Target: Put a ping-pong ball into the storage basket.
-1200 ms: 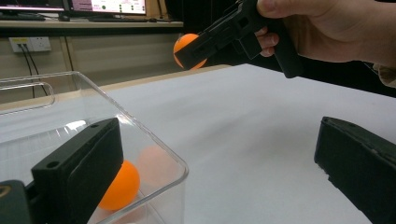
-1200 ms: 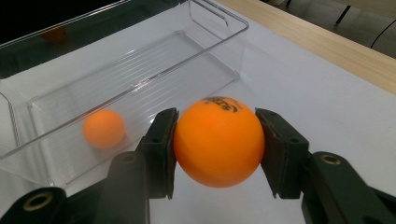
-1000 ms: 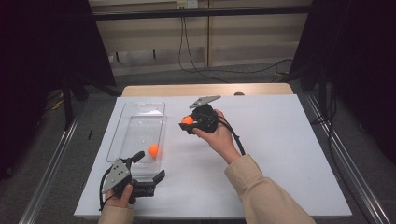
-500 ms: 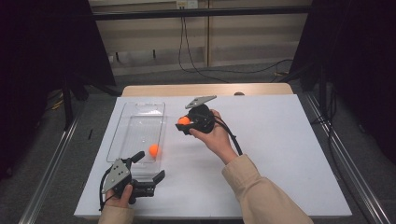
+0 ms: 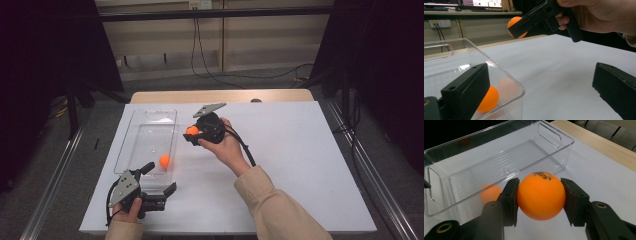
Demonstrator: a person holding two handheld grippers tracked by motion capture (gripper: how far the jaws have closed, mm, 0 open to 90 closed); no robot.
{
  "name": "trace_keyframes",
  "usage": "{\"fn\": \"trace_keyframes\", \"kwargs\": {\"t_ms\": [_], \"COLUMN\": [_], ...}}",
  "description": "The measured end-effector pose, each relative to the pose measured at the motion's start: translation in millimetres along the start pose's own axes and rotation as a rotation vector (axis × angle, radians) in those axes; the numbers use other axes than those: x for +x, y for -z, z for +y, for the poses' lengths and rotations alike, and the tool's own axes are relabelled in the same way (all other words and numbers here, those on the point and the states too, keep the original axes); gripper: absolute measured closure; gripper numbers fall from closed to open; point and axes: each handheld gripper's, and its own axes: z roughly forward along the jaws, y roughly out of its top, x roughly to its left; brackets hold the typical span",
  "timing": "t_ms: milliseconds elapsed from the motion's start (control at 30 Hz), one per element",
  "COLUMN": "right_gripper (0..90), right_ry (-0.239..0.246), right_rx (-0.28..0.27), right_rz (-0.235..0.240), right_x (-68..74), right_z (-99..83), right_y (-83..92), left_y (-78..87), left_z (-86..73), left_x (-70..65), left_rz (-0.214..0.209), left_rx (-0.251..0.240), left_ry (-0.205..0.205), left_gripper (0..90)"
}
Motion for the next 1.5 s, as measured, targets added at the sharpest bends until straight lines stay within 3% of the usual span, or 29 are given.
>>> {"fn": "trace_keyframes", "kwargs": {"t_ms": [1500], "right_gripper": [51.2], "right_ry": [0.031], "right_rx": [0.016], "right_rz": [0.063], "right_x": [25.1], "right_z": [10.0], "right_y": [-29.0], "left_y": [-0.1], "left_z": [-0.4], "left_x": [-0.5], "left_rz": [-0.004], "left_rx": [0.002], "left_ry": [0.009], "left_gripper": [1.1]}}
